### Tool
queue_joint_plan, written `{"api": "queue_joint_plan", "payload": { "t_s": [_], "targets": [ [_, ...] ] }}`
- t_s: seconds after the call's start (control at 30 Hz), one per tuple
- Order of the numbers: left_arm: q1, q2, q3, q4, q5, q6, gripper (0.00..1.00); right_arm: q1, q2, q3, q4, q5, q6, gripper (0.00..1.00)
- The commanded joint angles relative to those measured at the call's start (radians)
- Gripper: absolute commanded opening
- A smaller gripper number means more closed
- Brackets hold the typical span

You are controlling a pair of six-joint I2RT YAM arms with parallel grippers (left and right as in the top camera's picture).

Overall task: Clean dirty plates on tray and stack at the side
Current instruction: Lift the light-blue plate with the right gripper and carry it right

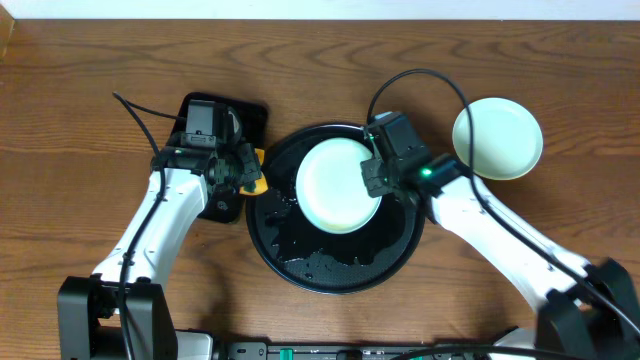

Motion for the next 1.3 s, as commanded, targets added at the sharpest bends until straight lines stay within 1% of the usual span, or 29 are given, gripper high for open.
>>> {"api": "queue_joint_plan", "payload": {
  "t_s": [0.0, 0.1, 0.3, 0.37, 0.57, 0.7, 0.83, 0.97, 1.03, 1.17, 1.27],
  "targets": [
    [0.005, -0.006, 0.007, 0.002, -0.005, 0.01, 0.07, 0.002, -0.053, 0.01, 0.009, 0.119, -0.097, 0.01],
    [0.005, -0.006, 0.007, 0.015, -0.029, 0.01, 0.08, 0.002, -0.094, 0.01, 0.032, 0.172, -0.173, 0.01],
    [0.009, -0.006, 0.007, 0.045, -0.144, 0.018, 0.08, 0.009, -0.145, 0.01, 0.066, 0.277, -0.295, 0.01],
    [0.019, -0.006, 0.007, 0.057, -0.161, 0.017, 0.08, 0.018, -0.15, 0.01, 0.075, 0.32, -0.33, 0.01],
    [0.079, -0.006, 0.007, 0.078, -0.169, 0.017, 0.08, 0.063, -0.152, 0.01, 0.116, 0.436, -0.483, 0.01],
    [0.117, -0.006, 0.007, 0.082, -0.169, 0.016, 0.08, 0.113, -0.152, 0.01, 0.165, 0.548, -0.581, 0.01],
    [0.135, -0.006, 0.007, 0.097, -0.169, 0.017, 0.08, 0.162, -0.152, 0.01, 0.219, 0.674, -0.676, 0.01],
    [0.136, -0.006, 0.007, 0.115, -0.169, 0.017, 0.08, 0.208, -0.152, 0.01, 0.274, 0.747, -0.768, 0.01],
    [0.136, -0.006, 0.007, 0.118, -0.17, 0.017, 0.08, 0.227, -0.152, 0.01, 0.296, 0.761, -0.797, 0.01],
    [0.136, -0.004, 0.007, 0.127, -0.17, 0.017, 0.08, 0.237, -0.152, 0.01, 0.316, 0.768, -0.803, 0.01],
    [0.136, 0.013, 0.007, 0.148, -0.17, 0.017, 0.08, 0.236, -0.152, 0.01, 0.316, 0.768, -0.76, 0.01]
  ]
}}
